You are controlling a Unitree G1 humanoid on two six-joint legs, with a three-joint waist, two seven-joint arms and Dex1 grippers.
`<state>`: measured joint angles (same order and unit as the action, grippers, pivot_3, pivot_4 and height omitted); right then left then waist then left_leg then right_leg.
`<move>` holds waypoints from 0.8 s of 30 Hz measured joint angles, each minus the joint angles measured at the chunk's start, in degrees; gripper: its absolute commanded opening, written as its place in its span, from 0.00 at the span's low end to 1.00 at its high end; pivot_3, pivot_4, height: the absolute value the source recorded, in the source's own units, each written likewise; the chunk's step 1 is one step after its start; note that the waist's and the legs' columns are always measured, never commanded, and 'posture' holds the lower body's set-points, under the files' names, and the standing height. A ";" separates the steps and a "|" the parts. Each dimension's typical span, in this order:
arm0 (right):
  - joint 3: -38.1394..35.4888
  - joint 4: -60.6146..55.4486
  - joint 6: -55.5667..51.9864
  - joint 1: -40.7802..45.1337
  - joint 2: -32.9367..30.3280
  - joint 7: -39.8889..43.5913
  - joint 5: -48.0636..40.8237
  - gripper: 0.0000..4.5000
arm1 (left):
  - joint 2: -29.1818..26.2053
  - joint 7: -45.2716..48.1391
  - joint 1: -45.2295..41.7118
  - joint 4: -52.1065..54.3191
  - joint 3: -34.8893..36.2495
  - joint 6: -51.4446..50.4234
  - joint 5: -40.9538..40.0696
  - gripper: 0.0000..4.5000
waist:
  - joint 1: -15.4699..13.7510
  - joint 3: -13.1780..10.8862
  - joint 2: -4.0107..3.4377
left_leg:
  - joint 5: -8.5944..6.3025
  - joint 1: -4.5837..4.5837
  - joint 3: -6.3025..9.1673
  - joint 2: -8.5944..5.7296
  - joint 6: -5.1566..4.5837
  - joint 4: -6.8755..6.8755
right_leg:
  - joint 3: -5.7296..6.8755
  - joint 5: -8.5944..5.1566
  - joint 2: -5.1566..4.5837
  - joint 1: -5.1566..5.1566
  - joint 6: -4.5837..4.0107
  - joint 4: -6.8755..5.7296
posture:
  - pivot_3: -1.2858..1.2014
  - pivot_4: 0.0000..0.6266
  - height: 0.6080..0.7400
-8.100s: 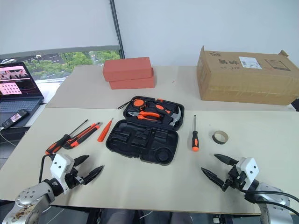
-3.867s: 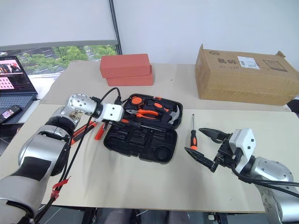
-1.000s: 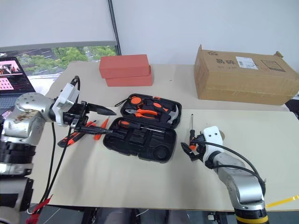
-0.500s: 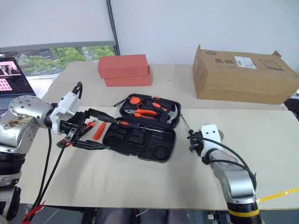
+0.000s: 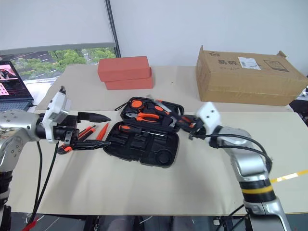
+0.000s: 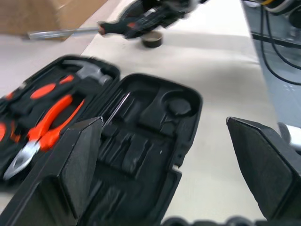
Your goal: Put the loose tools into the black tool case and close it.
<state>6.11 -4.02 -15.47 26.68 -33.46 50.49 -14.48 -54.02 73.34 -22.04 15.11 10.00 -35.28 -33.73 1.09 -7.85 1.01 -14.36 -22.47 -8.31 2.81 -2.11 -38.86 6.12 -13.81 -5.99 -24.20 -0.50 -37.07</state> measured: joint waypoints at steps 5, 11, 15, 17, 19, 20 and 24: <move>5.03 13.08 10.69 5.11 1.27 11.11 2.04 0.23 | -0.41 -4.03 8.49 5.96 5.49 -1.50 -1.42 1.00 | -0.51 -0.02 0.01 | -0.03 0.01 -0.06 -0.05 -0.04 -0.02 | 0.01 0.17 -0.16 0.05 -0.29 0.01 | 0.52 0.24 0.78; 7.28 29.43 20.85 11.17 2.69 18.78 5.21 0.23 | -0.47 -7.80 14.95 12.13 11.68 -3.65 -4.73 1.00 | -0.33 -0.02 0.00 | 0.04 0.05 -0.05 -0.01 0.07 0.01 | 0.00 0.17 -0.14 0.05 -0.32 -0.01 | 0.52 0.24 0.78; 7.91 35.28 23.17 13.42 4.51 19.85 7.42 0.23 | -0.68 -9.36 17.34 13.77 13.38 -4.22 -5.30 1.00 | -0.20 -0.03 0.00 | 0.07 0.08 -0.06 0.00 0.14 0.02 | -0.01 0.17 -0.12 0.04 -0.34 -0.04 | 0.52 0.24 0.78; 7.93 36.94 23.38 13.88 5.17 19.78 8.31 0.46 | -0.78 -9.88 17.53 13.93 13.68 -4.55 -5.91 1.00 | -0.20 -0.03 -0.01 | 0.08 0.08 -0.06 0.00 0.15 0.03 | -0.02 0.17 -0.13 0.04 -0.35 -0.04 | 0.52 0.24 0.78; 7.91 37.52 23.39 14.27 5.62 19.81 8.76 0.59 | -0.81 -10.20 17.54 13.99 13.68 -4.61 -6.18 1.00 | -0.21 -0.04 -0.01 | 0.08 0.07 -0.06 0.00 0.15 0.03 | -0.05 0.18 -0.14 0.04 -0.35 -0.04 | 0.52 0.24 0.78; 7.90 37.51 23.39 14.58 5.93 19.88 8.75 0.68 | -0.87 -10.33 17.53 13.99 13.68 -4.61 -6.31 1.00 | -0.21 -0.04 -0.01 | 0.07 0.08 -0.06 0.00 0.15 0.03 | -0.06 0.18 -0.14 0.04 -0.35 -0.04 | 0.52 0.24 0.78; 7.27 36.64 22.76 14.84 6.13 20.73 8.50 0.95 | -1.50 -10.65 17.38 13.88 13.56 -4.57 -6.76 1.00 | -0.22 -0.04 -0.02 | 0.07 0.07 -0.06 0.00 0.16 0.03 | -0.12 0.18 -0.15 0.04 -0.36 -0.04 | 0.52 0.24 0.78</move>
<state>13.37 32.61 7.29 41.52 -27.33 71.22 -5.99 -55.52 62.69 -4.66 28.99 23.56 -39.85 -40.49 0.87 -7.89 0.99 -14.29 -22.40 -8.37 2.81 -1.96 -38.83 6.00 -13.63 -6.14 -24.17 -0.86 -37.11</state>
